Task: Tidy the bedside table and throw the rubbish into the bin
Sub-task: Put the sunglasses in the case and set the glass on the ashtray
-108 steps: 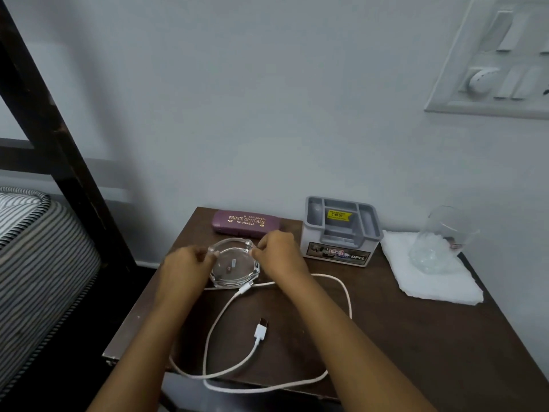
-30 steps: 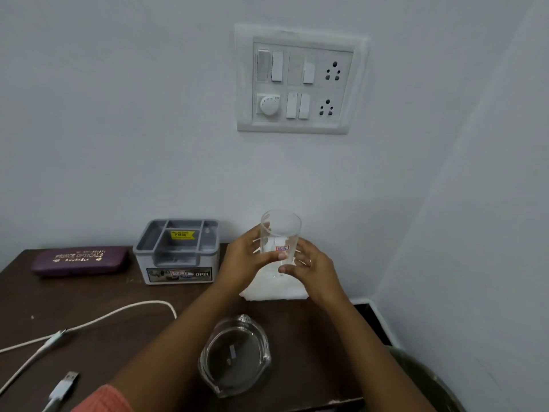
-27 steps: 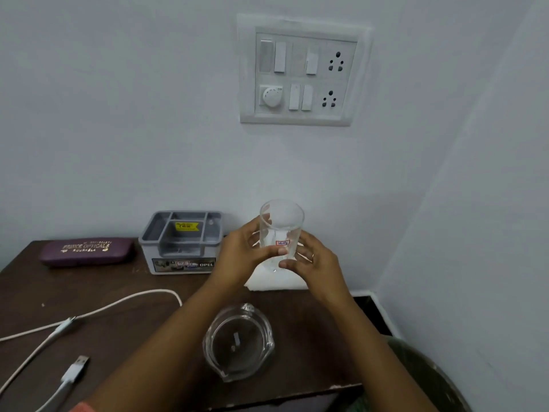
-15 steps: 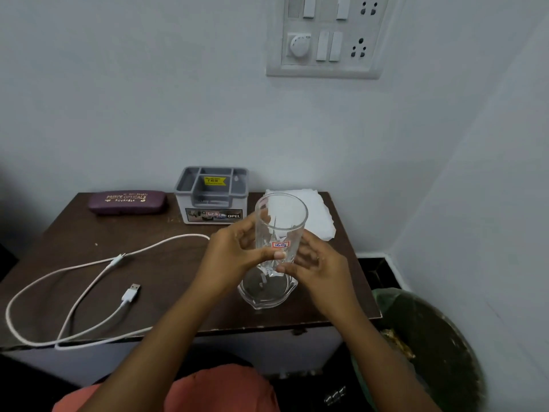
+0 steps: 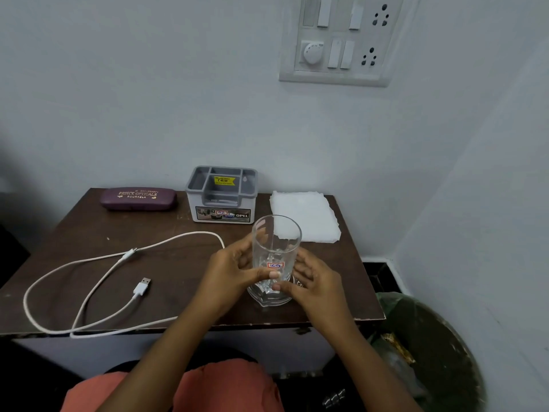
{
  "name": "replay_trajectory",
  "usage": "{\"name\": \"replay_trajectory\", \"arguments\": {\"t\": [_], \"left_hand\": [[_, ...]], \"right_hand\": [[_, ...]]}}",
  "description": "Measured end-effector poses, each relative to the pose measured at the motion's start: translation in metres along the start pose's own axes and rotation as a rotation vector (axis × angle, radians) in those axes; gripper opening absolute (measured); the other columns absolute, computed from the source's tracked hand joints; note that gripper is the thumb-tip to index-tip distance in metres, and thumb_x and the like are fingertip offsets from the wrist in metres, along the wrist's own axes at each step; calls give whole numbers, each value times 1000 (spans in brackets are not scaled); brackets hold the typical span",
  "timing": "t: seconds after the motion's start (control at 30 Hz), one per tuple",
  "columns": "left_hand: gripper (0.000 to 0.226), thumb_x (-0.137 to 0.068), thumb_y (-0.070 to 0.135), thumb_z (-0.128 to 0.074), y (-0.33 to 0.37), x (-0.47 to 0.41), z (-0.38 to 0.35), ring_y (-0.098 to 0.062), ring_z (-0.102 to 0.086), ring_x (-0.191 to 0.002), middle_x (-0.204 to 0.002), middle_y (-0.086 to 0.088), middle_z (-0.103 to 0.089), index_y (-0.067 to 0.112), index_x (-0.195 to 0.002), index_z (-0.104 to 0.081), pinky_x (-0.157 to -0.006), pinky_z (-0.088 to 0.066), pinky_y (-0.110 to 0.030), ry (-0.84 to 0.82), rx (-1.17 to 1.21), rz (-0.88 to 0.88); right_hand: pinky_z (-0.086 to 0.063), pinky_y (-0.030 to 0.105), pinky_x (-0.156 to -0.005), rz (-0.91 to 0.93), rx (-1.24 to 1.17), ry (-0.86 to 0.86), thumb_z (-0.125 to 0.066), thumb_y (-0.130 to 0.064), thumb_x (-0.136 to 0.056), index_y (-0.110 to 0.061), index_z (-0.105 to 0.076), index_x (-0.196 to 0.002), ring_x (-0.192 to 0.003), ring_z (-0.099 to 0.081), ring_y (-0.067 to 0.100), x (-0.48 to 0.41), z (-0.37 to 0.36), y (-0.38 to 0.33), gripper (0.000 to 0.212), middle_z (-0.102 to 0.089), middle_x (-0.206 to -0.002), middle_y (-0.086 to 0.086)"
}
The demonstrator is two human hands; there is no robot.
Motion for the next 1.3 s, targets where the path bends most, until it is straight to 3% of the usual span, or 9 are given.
{"name": "replay_trajectory", "arguments": {"t": [0.1,0.27,0.4,0.5,0.63,0.73,1.07,1.23,1.3], "left_hand": [[74,-63,-9,-76,-2,2,-1,-3,-65,-104,-103,18,-70,18,-128,-51,-81,-52,-16,-8,12,10],[73,-55,8,-79,-7,0,-1,-4,-62,-110,-105,26,-68,34,-119,-53,-90,-52,-23,-11,7,23],[85,-58,7,-79,-5,3,-2,-3,-55,-119,-129,10,-59,23,-135,-44,-97,-48,-23,-10,17,2],[86,-61,20,-83,-2,5,-3,0,-51,-123,-131,20,-56,35,-135,-42,-101,-45,-23,-55,-70,-29],[106,-55,40,-84,-15,12,9,-4,-38,-134,-148,10,-40,27,-145,-31,-111,-35,-36,-39,-201,-9],[108,-58,33,-86,-22,19,14,-2,-33,-136,-150,10,-35,26,-147,-26,-113,-30,-28,-37,-368,0],[94,-55,15,-88,-33,13,6,-7,-52,-123,-135,2,-53,19,-138,-45,-106,-42,-35,-67,-397,-13],[86,-54,43,-78,-34,17,3,-4,-48,-123,-131,10,-50,28,-133,-49,-106,-41,-30,-59,-391,-23],[82,-56,45,-76,-33,19,-1,-1,-45,-124,-133,11,-46,31,-132,-47,-105,-35,-14,-54,-418,-38]], "right_hand": [[-49,10,-80,-3,24,1,-82,0,-64,-37,-56,-111,-99,-64,-6,0,-1,3,65,-67,-104,-19],[-49,13,-86,-7,33,-2,-83,-4,-66,-29,-55,-119,-104,-63,-3,1,-2,7,64,-66,-114,-10],[-47,11,-87,3,43,-11,-82,-7,-67,-33,-54,-118,-106,-61,-5,1,-3,5,64,-63,-114,-15],[-45,10,-91,17,57,-9,-83,-11,-69,-39,-52,-119,-108,-57,-10,3,-4,1,66,-60,-115,-23],[-38,12,-100,-9,73,44,-86,-16,-64,-32,-34,-139,-121,-46,-8,10,7,11,93,-48,-133,-20],[-33,7,-101,-43,102,-16,-86,-15,-62,-26,-24,-145,-129,-37,-3,18,6,22,104,-36,-141,-16],[-41,11,-96,4,77,25,-79,1,-69,-49,-46,-116,-116,-53,-9,20,5,28,75,-51,-122,-28],[-40,9,-96,-5,66,3,-77,1,-72,-43,-44,-120,-117,-50,-12,19,5,30,73,-51,-124,-22],[-39,6,-93,-25,38,-36,-73,5,-76,-39,-42,-123,-113,-49,-18,20,5,32,71,-49,-124,-25]]}}
Point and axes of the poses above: each hand's wrist, its own x-axis away from the middle knuckle, its own z-axis out of the back of the hand, y = z × x, the point moved 9 cm from there along -x, towards the middle knuckle
